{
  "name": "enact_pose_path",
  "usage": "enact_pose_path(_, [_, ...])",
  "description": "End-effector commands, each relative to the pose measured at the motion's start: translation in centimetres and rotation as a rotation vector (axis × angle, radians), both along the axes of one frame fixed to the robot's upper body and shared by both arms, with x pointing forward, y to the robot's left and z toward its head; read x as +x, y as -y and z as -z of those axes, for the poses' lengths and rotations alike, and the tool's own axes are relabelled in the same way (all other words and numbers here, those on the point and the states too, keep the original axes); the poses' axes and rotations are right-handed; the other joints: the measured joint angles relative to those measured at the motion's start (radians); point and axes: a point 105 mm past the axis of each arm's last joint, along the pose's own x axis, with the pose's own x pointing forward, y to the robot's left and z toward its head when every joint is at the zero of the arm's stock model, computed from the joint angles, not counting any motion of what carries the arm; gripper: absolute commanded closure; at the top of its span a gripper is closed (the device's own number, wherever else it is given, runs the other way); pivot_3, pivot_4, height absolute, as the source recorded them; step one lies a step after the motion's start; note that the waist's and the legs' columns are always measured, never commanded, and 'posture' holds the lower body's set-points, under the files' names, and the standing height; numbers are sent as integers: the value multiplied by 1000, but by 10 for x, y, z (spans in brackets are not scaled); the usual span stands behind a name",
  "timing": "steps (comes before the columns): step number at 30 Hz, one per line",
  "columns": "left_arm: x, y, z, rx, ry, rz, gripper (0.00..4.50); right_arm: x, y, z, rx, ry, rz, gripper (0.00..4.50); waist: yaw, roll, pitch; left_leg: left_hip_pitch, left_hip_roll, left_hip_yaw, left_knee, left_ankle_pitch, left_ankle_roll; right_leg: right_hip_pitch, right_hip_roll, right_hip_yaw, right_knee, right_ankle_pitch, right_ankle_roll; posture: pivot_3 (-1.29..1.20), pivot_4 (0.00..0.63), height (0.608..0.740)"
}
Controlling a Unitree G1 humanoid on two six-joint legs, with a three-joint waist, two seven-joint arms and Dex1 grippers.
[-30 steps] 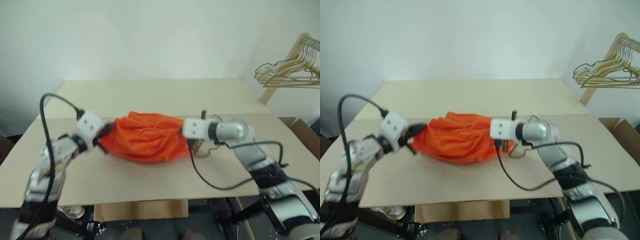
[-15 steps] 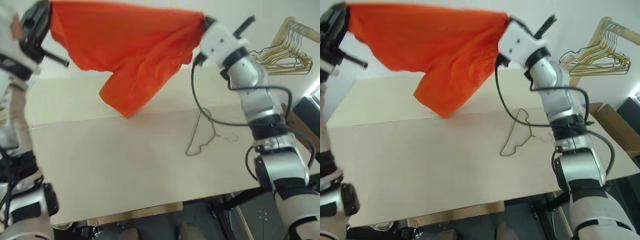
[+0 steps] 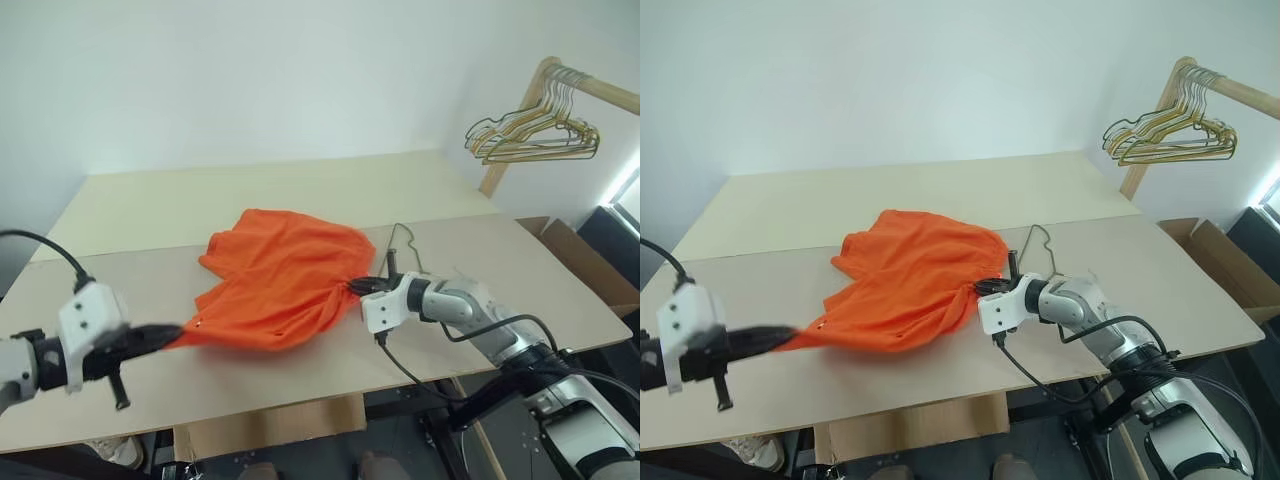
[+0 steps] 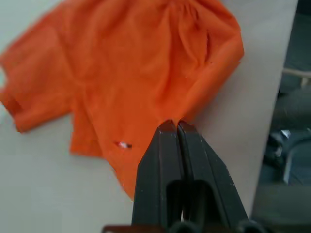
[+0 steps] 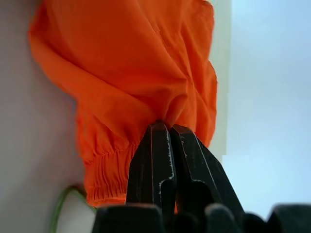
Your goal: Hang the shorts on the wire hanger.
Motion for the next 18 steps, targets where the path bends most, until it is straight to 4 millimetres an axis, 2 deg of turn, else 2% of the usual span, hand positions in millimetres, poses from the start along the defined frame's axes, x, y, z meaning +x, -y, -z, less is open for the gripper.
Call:
enact_pose_path(1, [-14,1,5,75,-76,74,4479,-14,5,-13,-64,1,-104,4500,6,0,0,-1,0,0,0,-1,1,0,0,0,0,0,0,61,0,740])
enact_pose_path(4, [-25,-6,20,172,-159,87,4479,-31,21,-7,-163,-55,-169,4500,14,-1,1,-1,0,0,-1,-2,2,0,-1,0,-1,-1,0,60,0,740])
enact_pose_path(7, [-35,-10,33,234,-227,111,4479,-39,28,-6,-194,-82,-193,4500,18,-2,1,0,0,1,-1,-3,2,0,-1,0,-1,-2,0,58,0,740])
enact_pose_path(12, [-32,-11,49,273,-208,108,4479,-53,31,-2,-208,-114,-265,4500,22,-3,2,2,1,2,-1,-2,2,0,0,0,1,-5,-7,52,0,740])
enact_pose_path(14, [-30,-8,51,238,-218,101,4500,-64,33,1,-231,-181,-299,3938,26,-3,3,2,1,2,-1,-2,2,0,0,0,1,-5,-7,47,0,740])
enact_pose_path(16, [-32,-4,53,229,-221,137,4049,-74,40,4,-276,-230,-319,3441,29,-4,3,1,1,2,-1,-2,2,0,-1,0,1,-5,-7,40,0,740])
enact_pose_path(18, [-33,-4,53,235,-217,157,3564,-75,43,4,-281,-236,-313,2729,28,-6,4,1,1,2,-1,-3,3,0,-1,0,0,-5,-6,37,0,740])
